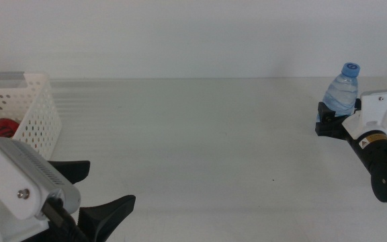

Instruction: Use arms to grab the bottles and put them into the dustbin to the left of the table.

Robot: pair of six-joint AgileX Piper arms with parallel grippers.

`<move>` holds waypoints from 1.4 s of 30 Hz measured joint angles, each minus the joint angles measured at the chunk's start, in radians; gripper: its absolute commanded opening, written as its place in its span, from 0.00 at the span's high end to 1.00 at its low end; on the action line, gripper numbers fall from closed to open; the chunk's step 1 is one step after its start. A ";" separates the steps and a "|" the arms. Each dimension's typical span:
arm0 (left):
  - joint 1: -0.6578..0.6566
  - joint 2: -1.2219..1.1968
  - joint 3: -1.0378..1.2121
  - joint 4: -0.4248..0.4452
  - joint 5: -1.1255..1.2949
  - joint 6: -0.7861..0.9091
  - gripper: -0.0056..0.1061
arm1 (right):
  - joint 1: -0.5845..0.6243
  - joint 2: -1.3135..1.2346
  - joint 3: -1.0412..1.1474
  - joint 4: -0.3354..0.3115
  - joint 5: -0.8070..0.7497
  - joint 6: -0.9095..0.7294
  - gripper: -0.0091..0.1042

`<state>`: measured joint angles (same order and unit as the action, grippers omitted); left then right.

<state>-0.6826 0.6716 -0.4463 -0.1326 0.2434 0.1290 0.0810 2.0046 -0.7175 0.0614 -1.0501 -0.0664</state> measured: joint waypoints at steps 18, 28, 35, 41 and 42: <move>0.000 0.000 0.000 0.000 0.000 0.000 0.14 | 0.000 0.180 -0.212 0.074 0.053 -0.044 0.37; 0.000 0.000 0.000 0.000 0.001 0.000 0.14 | 0.000 0.178 -0.219 0.059 0.065 -0.064 0.92; 0.000 0.000 0.000 0.000 0.003 0.000 0.14 | 0.058 0.087 -0.218 -0.171 0.171 0.034 0.92; 0.000 0.000 0.000 0.000 0.003 0.000 0.14 | 0.183 0.043 -0.287 -0.354 0.222 0.188 0.92; 0.000 0.000 0.000 0.000 0.003 0.000 0.14 | 0.211 0.043 -0.308 -0.386 0.243 0.211 0.92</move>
<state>-0.6826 0.6716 -0.4463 -0.1326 0.2465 0.1290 0.2917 2.0475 -1.0256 -0.3249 -0.8069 0.1449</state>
